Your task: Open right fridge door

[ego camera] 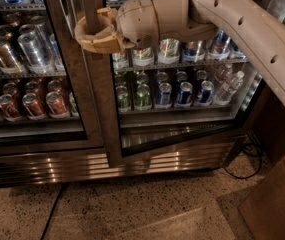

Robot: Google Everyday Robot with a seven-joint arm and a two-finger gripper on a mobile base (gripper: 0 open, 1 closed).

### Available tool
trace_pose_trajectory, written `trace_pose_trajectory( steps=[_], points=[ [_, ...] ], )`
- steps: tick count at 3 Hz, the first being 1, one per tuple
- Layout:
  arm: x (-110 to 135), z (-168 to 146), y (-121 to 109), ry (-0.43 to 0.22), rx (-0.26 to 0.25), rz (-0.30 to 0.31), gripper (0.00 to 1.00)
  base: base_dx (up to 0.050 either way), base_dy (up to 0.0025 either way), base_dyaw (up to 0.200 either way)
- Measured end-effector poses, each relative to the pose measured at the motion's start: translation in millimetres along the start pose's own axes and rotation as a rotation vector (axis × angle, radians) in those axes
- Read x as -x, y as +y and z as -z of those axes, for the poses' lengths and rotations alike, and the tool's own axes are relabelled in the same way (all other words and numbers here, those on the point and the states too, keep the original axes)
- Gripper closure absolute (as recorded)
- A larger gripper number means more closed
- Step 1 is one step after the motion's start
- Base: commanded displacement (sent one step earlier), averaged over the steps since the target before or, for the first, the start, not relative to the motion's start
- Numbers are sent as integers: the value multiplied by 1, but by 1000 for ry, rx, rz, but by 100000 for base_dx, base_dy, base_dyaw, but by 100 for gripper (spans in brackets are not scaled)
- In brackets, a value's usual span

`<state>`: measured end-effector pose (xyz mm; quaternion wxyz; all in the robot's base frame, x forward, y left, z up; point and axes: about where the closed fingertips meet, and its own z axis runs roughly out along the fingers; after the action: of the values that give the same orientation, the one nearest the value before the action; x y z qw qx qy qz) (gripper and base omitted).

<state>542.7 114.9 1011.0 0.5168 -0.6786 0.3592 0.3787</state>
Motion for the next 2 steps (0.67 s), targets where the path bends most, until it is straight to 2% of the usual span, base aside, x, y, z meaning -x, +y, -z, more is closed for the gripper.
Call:
trace_pose_trajectory(
  steps=[1,2],
  points=[
    [-2,-1,5,-1,-7,4,14,0,0,0],
    [-2,-1,6,-1,-7,4,22,0,0,0]
  ],
)
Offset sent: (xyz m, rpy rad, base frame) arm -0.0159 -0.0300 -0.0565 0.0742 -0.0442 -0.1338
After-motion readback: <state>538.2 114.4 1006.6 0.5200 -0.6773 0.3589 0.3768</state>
